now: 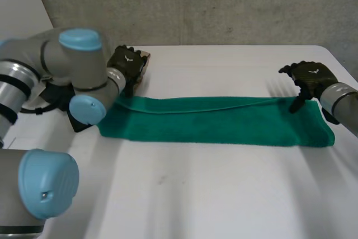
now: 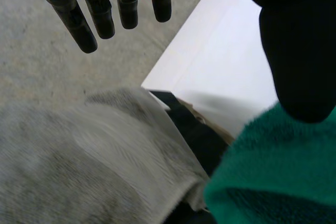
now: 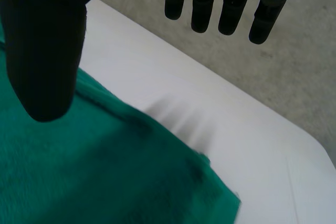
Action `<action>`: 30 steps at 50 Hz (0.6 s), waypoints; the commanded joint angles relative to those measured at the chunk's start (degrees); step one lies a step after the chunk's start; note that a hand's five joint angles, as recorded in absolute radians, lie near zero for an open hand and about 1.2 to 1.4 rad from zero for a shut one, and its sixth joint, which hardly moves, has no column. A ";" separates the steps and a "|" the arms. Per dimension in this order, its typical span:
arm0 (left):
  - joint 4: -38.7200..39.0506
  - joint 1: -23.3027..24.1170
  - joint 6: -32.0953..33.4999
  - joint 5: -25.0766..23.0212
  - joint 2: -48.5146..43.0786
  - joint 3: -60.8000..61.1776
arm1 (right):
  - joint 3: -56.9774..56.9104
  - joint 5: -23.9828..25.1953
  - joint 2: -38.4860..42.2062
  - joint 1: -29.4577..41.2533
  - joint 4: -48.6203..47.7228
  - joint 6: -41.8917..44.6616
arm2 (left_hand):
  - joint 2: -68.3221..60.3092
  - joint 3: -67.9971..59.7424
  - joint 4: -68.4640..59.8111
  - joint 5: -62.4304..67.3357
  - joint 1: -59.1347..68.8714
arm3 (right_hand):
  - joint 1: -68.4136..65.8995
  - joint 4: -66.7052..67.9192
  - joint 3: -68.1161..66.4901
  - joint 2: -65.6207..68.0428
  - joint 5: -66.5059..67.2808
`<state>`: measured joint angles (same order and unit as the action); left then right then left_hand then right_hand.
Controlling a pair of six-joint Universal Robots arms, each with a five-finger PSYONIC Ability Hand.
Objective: Fold the laundry.
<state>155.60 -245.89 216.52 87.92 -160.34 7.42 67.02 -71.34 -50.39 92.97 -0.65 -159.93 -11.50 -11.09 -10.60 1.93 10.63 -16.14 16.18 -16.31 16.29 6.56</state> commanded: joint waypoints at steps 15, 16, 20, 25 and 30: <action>-6.01 0.14 6.98 -4.34 9.08 16.58 | 0.92 -0.29 0.99 3.00 -2.16 1.99 | 1.50 1.09 0.60 -1.93 -0.63 | -4.13 4.08 -3.95 3.97 3.70; -4.44 0.14 8.03 -3.99 8.38 16.40 | 1.18 -0.29 0.99 3.18 -2.25 2.34 | 1.50 1.09 0.60 -1.93 -0.63 | -4.13 4.08 -3.95 3.97 3.70; -0.05 0.49 9.70 -2.85 6.28 15.00 | 1.62 -0.47 1.17 3.62 -2.25 3.48 | 1.50 1.09 0.60 -1.93 -0.63 | -4.13 4.08 -3.95 3.97 3.70; 3.48 1.20 10.50 -1.97 3.37 12.10 | 2.15 -0.47 1.17 3.79 -2.42 3.84 | 1.50 1.09 0.60 -1.93 -0.63 | -4.13 4.08 -3.95 3.97 3.70; 4.45 1.20 12.25 -1.79 -1.72 6.57 | 2.51 -0.47 1.17 3.79 -2.51 3.84 | 1.50 1.09 0.60 -1.93 -0.63 | -4.13 4.08 -3.95 3.97 3.70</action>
<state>158.84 -244.78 227.23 85.77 -157.18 19.47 69.16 -71.82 -49.22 96.74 -3.06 -156.11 -11.49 -11.09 -10.60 1.92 10.63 -16.34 16.93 -17.08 16.57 7.45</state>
